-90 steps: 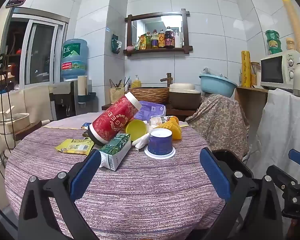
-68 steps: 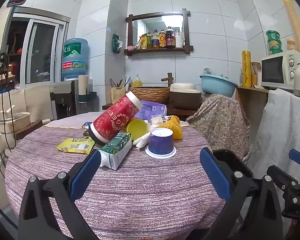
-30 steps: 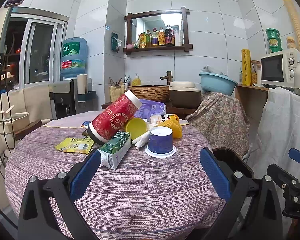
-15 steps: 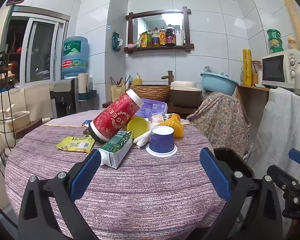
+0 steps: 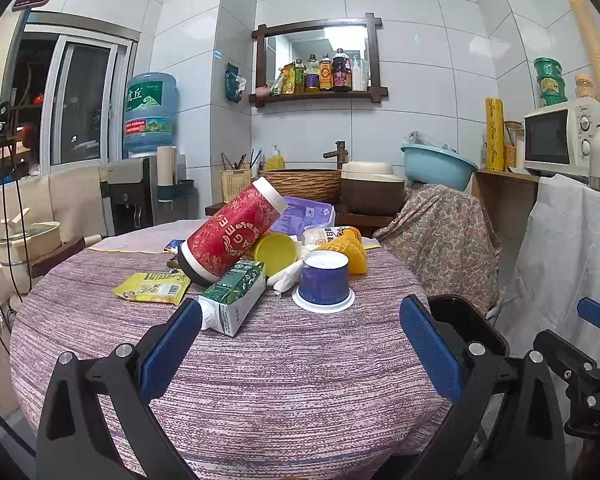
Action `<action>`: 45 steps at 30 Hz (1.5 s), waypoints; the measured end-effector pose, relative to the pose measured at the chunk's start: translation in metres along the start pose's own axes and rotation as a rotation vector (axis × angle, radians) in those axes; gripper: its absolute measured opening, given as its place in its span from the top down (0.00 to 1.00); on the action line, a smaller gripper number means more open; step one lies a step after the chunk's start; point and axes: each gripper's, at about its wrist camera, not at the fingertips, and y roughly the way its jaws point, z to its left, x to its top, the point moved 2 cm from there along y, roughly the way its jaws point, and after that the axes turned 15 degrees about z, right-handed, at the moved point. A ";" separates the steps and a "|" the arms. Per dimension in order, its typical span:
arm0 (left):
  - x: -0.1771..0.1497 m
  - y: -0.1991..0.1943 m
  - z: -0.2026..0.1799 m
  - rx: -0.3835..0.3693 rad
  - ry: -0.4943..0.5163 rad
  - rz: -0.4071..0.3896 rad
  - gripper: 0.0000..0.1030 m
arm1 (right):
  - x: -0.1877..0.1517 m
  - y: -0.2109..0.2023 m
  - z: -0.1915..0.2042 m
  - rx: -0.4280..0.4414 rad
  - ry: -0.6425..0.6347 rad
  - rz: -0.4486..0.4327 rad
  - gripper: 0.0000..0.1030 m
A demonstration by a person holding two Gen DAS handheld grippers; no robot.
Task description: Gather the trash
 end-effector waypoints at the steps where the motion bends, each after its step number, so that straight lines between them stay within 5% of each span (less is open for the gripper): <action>1: 0.000 0.000 0.000 0.000 0.000 0.000 0.05 | 0.000 0.000 0.000 0.000 -0.001 0.000 0.05; 18: -0.002 0.005 0.009 -0.013 -0.006 0.025 0.05 | -0.005 0.008 0.001 0.010 0.000 0.013 0.05; 33: -0.010 0.050 0.047 -0.049 0.026 0.279 0.05 | 0.007 0.080 0.033 0.220 -0.091 0.208 0.05; 45: 0.039 0.111 0.071 -0.088 0.142 0.424 0.05 | 0.063 0.173 0.066 0.299 -0.218 0.368 0.05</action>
